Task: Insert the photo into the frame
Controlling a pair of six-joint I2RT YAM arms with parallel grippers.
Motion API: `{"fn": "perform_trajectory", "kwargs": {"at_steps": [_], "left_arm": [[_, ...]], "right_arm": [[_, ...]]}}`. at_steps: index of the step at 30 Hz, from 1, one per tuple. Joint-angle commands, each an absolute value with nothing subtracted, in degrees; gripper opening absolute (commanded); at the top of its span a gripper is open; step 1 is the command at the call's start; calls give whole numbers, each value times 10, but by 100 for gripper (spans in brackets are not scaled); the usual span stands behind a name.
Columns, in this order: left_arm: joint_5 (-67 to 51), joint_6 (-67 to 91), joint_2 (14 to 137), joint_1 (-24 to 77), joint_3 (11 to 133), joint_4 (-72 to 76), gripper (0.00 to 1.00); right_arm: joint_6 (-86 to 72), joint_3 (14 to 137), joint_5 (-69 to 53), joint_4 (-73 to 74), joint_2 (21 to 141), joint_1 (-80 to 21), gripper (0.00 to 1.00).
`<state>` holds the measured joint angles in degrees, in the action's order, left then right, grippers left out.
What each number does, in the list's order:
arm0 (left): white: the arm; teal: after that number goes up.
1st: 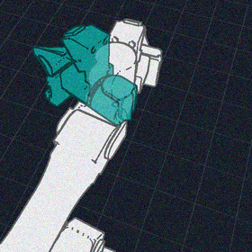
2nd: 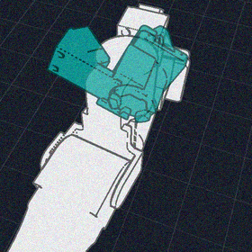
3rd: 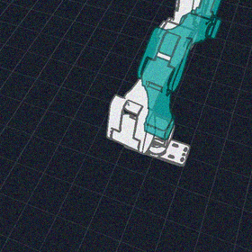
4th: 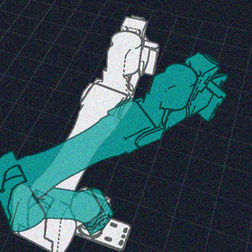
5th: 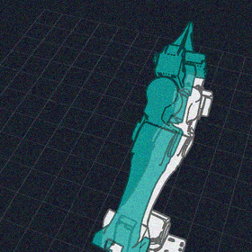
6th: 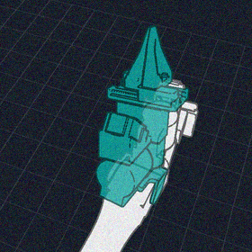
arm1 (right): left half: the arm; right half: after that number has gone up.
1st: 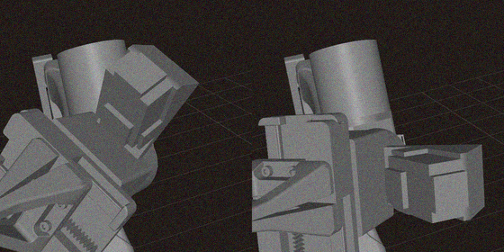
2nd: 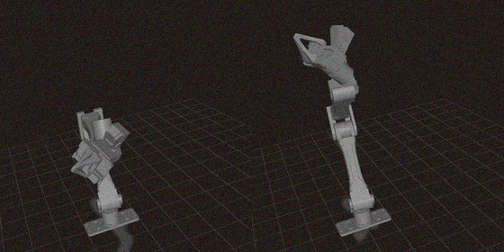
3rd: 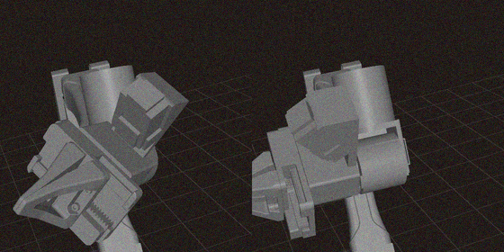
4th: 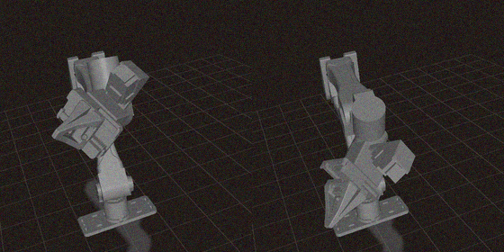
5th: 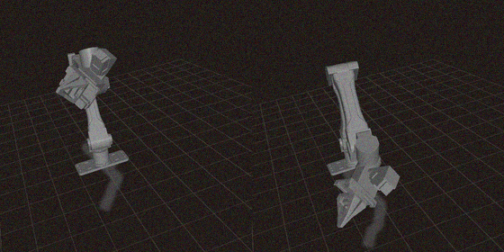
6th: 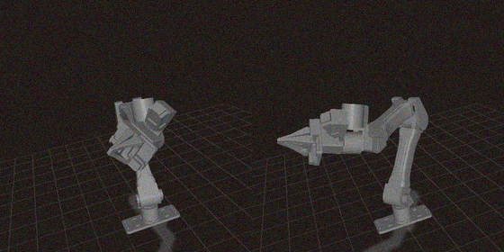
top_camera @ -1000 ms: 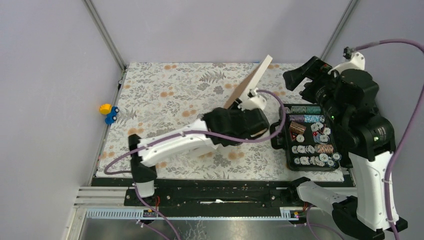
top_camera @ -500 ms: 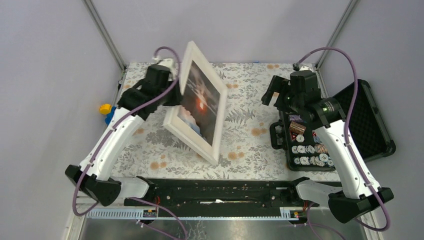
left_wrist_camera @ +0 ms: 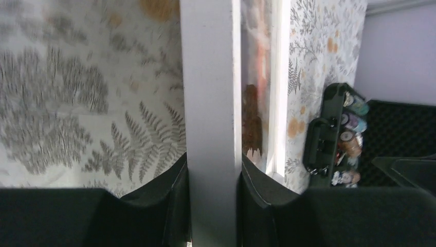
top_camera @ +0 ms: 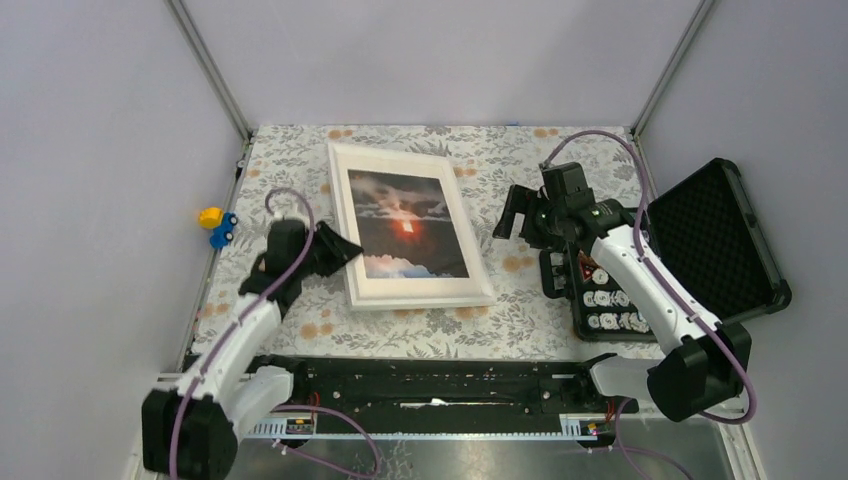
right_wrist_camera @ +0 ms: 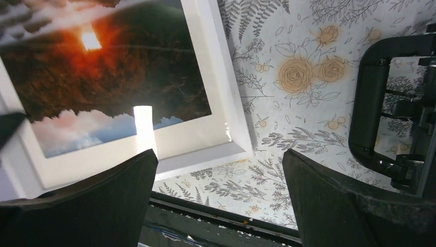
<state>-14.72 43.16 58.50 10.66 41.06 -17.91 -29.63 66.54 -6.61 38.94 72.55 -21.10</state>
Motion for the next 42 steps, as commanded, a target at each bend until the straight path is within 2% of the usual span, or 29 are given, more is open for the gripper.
{"fn": "perform_trajectory", "kwargs": {"at_steps": [1,2,3,7,10,14,17,21,23,25,28,31,33,34,35,37,38,39,42], "left_arm": [[-98,673,453,118,224,106,0],[-68,703,441,135,190,155,0],[57,715,463,220,159,233,0],[172,781,523,297,127,346,0],[223,840,578,329,120,417,0],[240,883,639,341,123,500,0],[222,900,656,342,132,507,0],[192,907,650,345,132,485,22],[171,897,639,345,149,439,33],[145,880,628,345,166,390,44],[108,856,610,345,206,265,58],[70,812,595,345,238,148,67],[59,759,590,346,271,68,97],[47,727,598,345,290,26,99],[32,700,611,345,315,-23,99],[6,640,636,345,353,-88,99],[-30,610,644,344,359,-88,99],[-55,583,650,342,365,-95,99],[-102,514,643,341,386,-91,99]], "right_arm": [[-319,639,-86,352,729,-210,100],[-341,621,-88,347,728,-210,100],[-466,492,-151,232,708,-211,100],[-626,354,-177,47,694,-222,100],[-683,335,-177,-48,727,-247,100],[-722,353,-152,-36,768,-266,100],[-767,325,-132,-86,779,-266,97],[-774,328,-61,-129,801,-265,90],[-771,340,-43,-157,832,-261,76],[-770,354,-58,-174,874,-242,67],[-763,354,-94,-239,920,-196,40],[-719,378,-131,-246,951,-143,24],[-627,445,-187,-184,991,-109,19],[-568,498,-207,-116,1019,-92,16],[-507,556,-226,-66,1047,-78,19],[-371,720,-284,80,1132,-56,31],[-301,801,-282,183,1172,-46,43],[-250,862,-259,257,1197,-41,57],[-160,974,-169,358,1222,-40,78]]}}
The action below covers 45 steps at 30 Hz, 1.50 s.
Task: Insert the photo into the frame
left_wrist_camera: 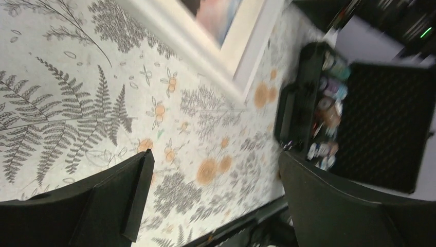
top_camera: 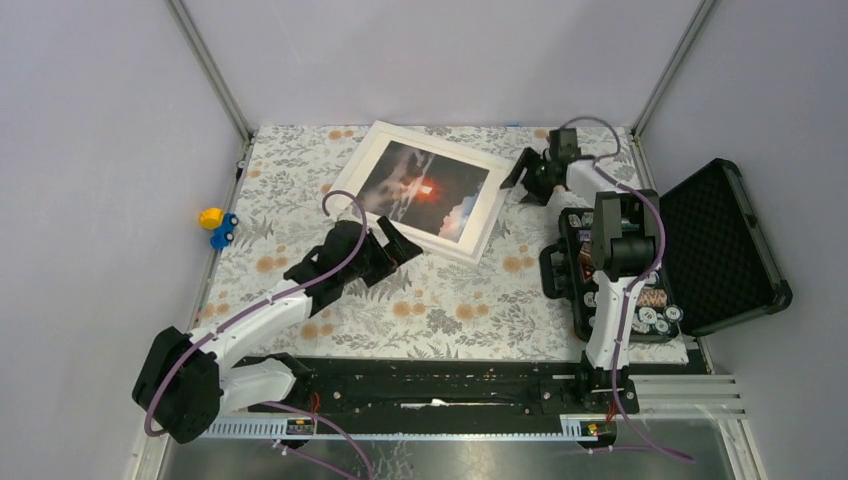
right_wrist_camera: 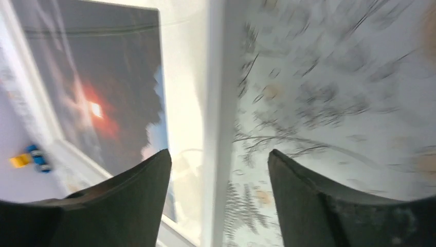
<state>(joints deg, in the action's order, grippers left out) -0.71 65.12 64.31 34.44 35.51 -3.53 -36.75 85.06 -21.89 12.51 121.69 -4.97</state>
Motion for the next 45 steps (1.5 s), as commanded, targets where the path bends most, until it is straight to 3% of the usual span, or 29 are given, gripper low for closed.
{"fn": "perform_trajectory", "kwargs": {"at_steps": [1,6,9,13,16,21,27,29,31,33,37,45], "left_arm": [[-99,496,638,340,401,-101,99],[-60,389,625,327,522,-180,99],[-34,339,628,319,592,-218,99],[-48,305,644,313,657,-232,99],[-69,287,661,313,702,-251,99],[-82,256,668,313,723,-254,99],[-54,218,666,309,704,-243,99],[-52,205,666,304,700,-242,99],[-43,194,660,302,693,-242,99],[-32,187,651,301,679,-235,99],[-41,183,631,295,642,-212,99],[-102,207,619,269,620,-191,99]], "right_arm": [[-148,988,-145,360,1215,-40,83],[-162,1099,-85,460,1211,-46,88],[-231,1044,-121,444,1188,-95,86],[-297,965,-42,389,1165,-175,84],[-330,932,4,363,1169,-202,72],[-332,884,38,329,1168,-218,66],[-302,883,40,323,1202,-218,52],[-293,889,52,330,1213,-218,42],[-281,894,70,337,1220,-215,18],[-264,904,69,340,1225,-204,8],[-181,946,21,368,1240,-145,0],[-30,1065,98,456,1274,-52,0]]}}
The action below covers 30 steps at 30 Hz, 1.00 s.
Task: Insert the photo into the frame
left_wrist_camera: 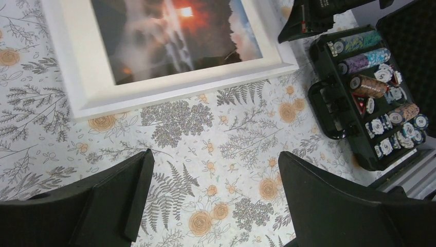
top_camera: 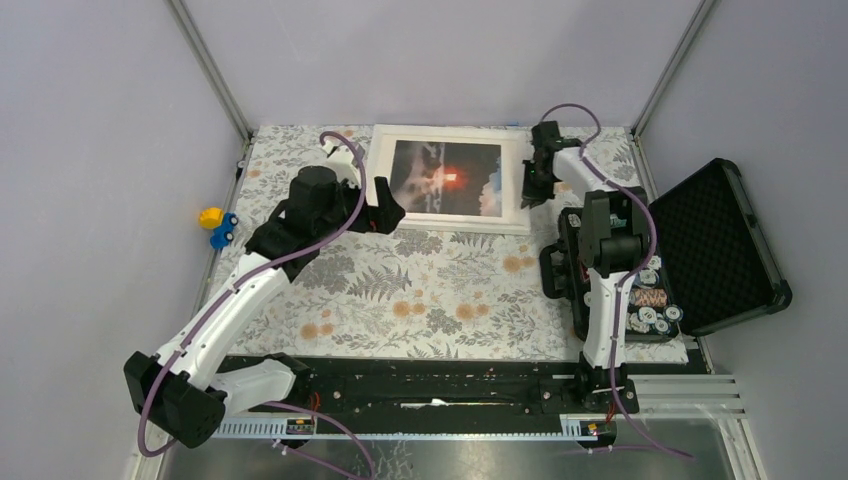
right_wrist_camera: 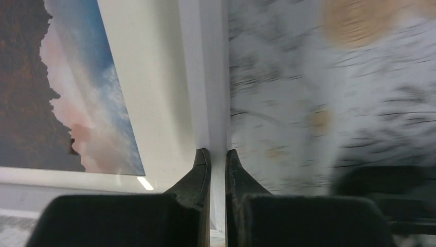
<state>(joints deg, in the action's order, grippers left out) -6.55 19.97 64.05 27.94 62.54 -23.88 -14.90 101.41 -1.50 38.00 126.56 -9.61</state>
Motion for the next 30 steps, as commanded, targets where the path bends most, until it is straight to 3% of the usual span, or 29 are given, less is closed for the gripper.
{"fn": "perform_trajectory", "kwargs": {"at_steps": [1,12,16,20,27,30], "left_arm": [[-106,210,619,267,617,-187,99],[-127,221,637,262,610,-179,99],[-154,232,648,247,605,-170,99],[-163,238,656,238,599,-165,99],[-160,225,649,231,596,-162,99],[-136,213,637,231,592,-161,99]], "right_arm": [[-8,1074,107,456,1281,-48,0],[85,1143,174,437,1339,-4,0],[57,1141,86,426,1329,-3,1],[-47,1077,-4,383,1247,-4,22],[-121,910,-168,346,1019,-48,36],[-138,811,-221,294,880,-83,49]]}}
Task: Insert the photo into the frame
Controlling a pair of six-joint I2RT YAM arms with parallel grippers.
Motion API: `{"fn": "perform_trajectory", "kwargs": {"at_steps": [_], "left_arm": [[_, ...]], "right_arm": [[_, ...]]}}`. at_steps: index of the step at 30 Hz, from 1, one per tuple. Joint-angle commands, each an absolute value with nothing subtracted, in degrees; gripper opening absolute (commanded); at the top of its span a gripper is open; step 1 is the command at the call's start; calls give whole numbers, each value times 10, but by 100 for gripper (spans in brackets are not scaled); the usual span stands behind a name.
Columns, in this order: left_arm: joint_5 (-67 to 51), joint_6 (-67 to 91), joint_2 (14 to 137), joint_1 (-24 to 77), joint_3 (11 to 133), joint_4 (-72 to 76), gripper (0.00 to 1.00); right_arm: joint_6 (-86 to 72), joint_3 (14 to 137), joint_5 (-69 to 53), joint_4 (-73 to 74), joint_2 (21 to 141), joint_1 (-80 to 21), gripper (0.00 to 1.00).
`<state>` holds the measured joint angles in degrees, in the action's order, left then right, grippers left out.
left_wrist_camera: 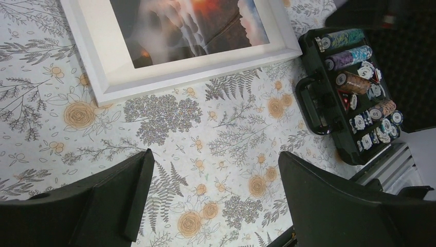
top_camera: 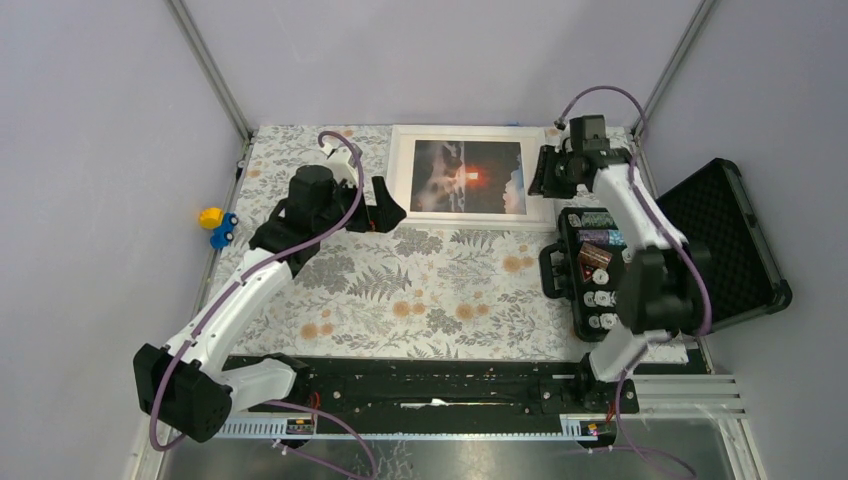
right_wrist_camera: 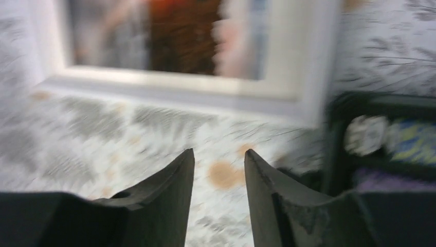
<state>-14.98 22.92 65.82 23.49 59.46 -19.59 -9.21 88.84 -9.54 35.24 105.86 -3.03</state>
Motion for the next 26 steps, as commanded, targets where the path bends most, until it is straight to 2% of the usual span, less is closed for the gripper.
{"fn": "perform_trajectory", "kwargs": {"at_steps": [1,2,3,4,8,17,22,26], "left_arm": [[-127,210,631,231,590,-159,99],[-116,207,624,231,588,-156,99],[-101,204,614,231,582,-151,99],[-92,203,602,231,578,-144,99],[-62,209,563,231,623,-168,99],[-17,231,520,231,860,-292,99],[-29,255,497,231,914,-292,99],[-34,275,481,231,915,-292,99]], "right_arm": [[-149,788,-226,285,836,-91,52],[-160,773,-236,282,792,-94,60],[-170,762,-243,283,754,-95,93],[-173,758,-250,292,719,-95,99],[-162,808,-230,374,601,-95,100],[-146,933,-33,464,422,-95,100],[-139,943,-15,456,356,-95,100],[-119,945,-30,456,346,-95,100]]}}
